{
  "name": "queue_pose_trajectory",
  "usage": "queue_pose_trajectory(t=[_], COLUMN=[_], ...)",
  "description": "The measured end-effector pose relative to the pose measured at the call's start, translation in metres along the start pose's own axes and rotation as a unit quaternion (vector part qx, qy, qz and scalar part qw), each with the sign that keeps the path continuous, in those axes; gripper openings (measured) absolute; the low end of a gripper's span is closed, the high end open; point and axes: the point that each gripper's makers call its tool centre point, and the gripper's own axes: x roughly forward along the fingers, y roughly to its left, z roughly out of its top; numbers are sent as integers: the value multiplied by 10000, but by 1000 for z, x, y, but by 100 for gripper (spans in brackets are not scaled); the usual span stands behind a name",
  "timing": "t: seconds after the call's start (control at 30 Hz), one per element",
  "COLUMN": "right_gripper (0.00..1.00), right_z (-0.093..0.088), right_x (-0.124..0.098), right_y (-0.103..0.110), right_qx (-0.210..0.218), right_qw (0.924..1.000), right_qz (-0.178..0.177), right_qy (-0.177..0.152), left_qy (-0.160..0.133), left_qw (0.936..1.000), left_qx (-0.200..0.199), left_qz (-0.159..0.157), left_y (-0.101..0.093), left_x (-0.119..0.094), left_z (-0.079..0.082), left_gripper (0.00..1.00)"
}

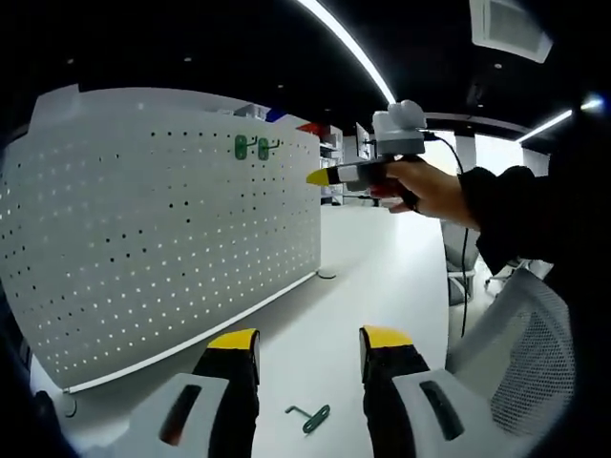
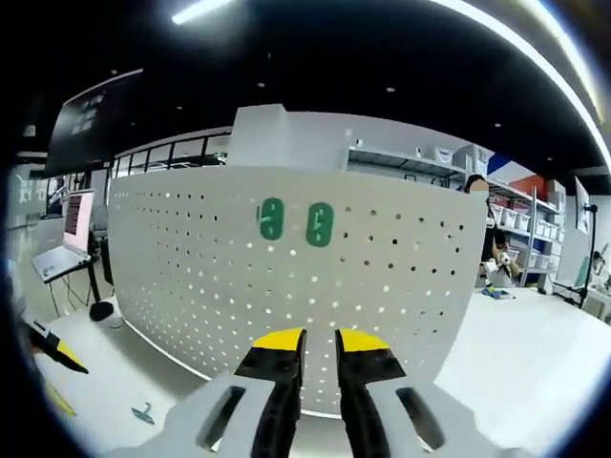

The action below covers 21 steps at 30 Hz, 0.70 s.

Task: Insert the hook assembly into the mounting plate slot until the hook locks in place.

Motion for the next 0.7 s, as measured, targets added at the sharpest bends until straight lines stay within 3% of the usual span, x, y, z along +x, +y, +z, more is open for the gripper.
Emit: queue_pose_trajectory(t=[0.3, 0.7], right_gripper=[12, 14], right_z=[-4, 4], right_x=[-29, -54], right_y=[30, 45], right_qx=[45, 35], right_qw=[9993, 9985], right_qz=[357, 496], right_qy=[-48, -208], left_qy=[94, 139], left_qw=[9999, 9999], left_qx=[42, 22], left_qz=[-16, 88], left_y=[-2, 5], left_x=[2, -1], left_z=[-5, -8], left_gripper=[43, 43])
